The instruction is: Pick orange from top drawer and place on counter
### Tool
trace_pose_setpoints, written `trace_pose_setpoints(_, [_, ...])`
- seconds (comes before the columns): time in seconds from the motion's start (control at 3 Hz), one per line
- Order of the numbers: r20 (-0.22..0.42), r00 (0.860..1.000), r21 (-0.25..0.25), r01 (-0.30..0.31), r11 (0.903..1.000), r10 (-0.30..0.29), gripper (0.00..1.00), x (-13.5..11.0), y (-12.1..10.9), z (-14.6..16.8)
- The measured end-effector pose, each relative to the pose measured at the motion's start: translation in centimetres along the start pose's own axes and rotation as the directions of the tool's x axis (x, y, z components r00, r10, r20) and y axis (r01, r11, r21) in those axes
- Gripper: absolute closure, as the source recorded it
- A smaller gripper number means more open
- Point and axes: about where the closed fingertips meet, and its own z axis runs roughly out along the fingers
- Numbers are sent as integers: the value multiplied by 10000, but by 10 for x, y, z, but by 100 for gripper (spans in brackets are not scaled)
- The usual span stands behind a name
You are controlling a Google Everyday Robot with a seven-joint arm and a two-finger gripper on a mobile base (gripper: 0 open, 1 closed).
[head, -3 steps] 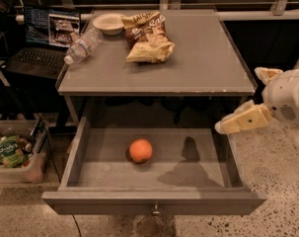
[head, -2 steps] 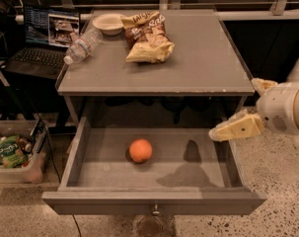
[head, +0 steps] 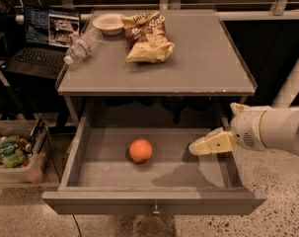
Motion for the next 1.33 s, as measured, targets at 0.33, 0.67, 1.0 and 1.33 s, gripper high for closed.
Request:
trace_pose_setpoints(0.33, [-271,9995,-721,-196,9972,177,0,10,14,30])
trace_pose_setpoints(0.67, [-374,9993,-1414,-66,9899,13,0,7,25,63])
trace_pose_setpoints(1.0, [-374,9993,-1414,-68,9899,15,0,7,25,63])
trace_pose_setpoints(1.33, [-240,9957,-1418,-917,9856,892,0,17,32,72])
